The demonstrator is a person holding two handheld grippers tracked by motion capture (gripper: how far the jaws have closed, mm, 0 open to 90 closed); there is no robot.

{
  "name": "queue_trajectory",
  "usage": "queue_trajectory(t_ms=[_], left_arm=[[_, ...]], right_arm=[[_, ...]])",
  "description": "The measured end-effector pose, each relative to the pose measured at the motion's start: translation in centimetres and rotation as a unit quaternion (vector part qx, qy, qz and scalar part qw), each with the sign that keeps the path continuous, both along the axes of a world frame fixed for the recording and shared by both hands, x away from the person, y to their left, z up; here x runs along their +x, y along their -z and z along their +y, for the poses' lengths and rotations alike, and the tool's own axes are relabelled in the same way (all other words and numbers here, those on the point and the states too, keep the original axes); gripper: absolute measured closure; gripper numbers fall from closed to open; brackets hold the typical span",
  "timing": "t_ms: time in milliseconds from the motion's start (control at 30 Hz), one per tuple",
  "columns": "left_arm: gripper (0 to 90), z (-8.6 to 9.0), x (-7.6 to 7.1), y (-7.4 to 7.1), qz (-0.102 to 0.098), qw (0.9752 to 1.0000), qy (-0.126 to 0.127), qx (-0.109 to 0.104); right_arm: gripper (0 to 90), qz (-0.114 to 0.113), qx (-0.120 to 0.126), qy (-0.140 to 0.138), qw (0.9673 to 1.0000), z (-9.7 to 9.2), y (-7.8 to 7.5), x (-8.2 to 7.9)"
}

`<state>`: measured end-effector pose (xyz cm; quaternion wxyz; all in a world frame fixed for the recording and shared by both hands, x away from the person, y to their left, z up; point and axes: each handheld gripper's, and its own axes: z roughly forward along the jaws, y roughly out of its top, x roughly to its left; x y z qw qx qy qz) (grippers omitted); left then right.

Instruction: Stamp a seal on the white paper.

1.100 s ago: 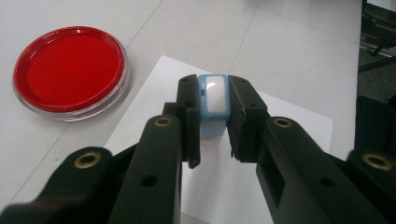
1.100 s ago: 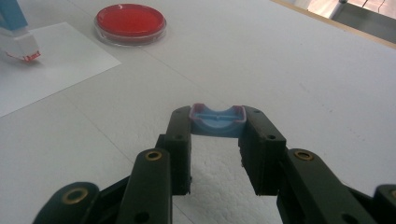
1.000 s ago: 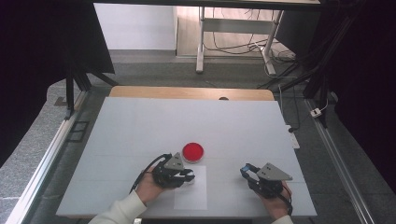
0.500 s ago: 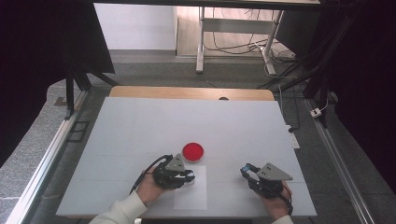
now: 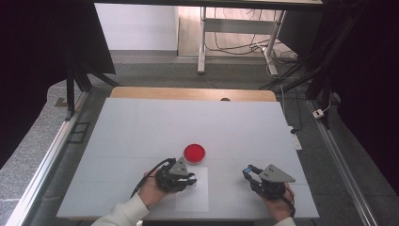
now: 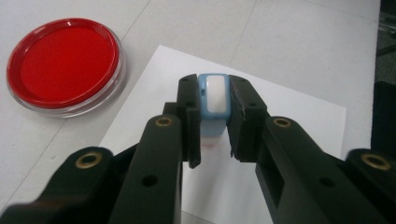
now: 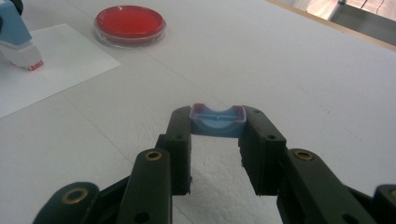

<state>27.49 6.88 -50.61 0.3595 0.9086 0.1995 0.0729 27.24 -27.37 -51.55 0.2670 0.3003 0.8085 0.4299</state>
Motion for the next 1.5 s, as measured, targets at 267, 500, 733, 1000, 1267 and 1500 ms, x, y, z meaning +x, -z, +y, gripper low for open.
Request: queue_trajectory(t_ms=[267,500,733,1000,1267,1500], left_arm=[[76.2,-0.13,-0.02,0.01,0.001,1.0000,-0.002,0.006],[76.3,-0.23,0.03,-0.03,0.003,1.0000,-0.002,0.008],[76.4,-0.50,0.01,-0.20,0.004,0.9998,-0.004,0.020],[76.5,-0.60,0.17,-0.30,0.011,0.9996,-0.002,0.026],[76.5,-0.84,-0.07,-0.35,0.003,0.9994,-0.003,0.034],[76.5,-0.38,-0.19,-0.02,0.000,0.9998,-0.003,0.019]], right_arm=[[64.7,-0.001,-0.004,0.001,1.0000,0.13,-0.07,-0.08],[64.7,-0.001,-0.001,0.000,1.0000,0.12,-0.05,-0.07],[64.7,-0.001,-0.001,0.000,1.0000,0.11,-0.07,-0.08],[64.7,-0.003,-0.003,0.000,1.0000,0.26,-0.19,-0.21],[64.7,-0.005,-0.001,-0.001,1.0000,0.21,-0.26,-0.25],[64.7,-0.004,0.002,-0.002,1.0000,0.14,-0.27,-0.24]])
